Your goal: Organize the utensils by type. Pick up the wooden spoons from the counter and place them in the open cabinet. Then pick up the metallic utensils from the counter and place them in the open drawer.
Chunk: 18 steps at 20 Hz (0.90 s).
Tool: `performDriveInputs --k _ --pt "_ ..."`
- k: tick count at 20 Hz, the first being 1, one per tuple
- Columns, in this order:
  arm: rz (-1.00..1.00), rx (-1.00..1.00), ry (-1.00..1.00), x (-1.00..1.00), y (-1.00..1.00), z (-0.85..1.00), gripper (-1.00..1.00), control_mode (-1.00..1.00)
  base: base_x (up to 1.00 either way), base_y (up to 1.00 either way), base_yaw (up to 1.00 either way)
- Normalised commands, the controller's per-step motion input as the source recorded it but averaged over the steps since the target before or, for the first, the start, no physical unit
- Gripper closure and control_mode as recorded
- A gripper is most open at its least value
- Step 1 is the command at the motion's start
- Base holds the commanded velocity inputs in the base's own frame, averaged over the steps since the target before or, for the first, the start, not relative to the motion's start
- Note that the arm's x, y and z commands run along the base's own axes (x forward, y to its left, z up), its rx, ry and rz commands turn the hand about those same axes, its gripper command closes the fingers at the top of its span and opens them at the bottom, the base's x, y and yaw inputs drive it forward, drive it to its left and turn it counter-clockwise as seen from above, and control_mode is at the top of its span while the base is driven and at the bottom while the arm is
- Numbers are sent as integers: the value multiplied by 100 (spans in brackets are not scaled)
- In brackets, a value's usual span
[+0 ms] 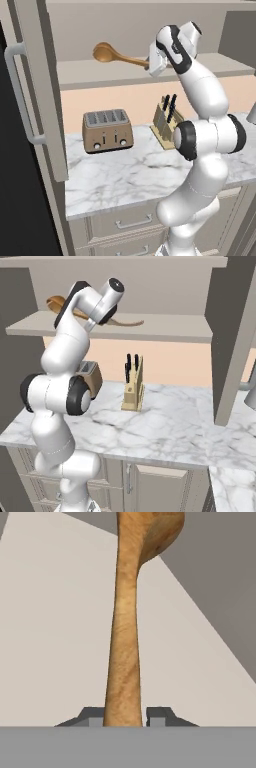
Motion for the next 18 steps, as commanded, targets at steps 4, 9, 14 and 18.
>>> performDriveInputs --k 4,9,14,18 --pt "0 0 0 27 9 0 100 -100 0 0 0" --pt "0 0 0 26 12 0 100 -100 0 0 0" --pt "0 0 0 12 3 0 -100 -100 0 0 0" --pt "0 0 -2 0 0 0 -100 -100 0 0 0"
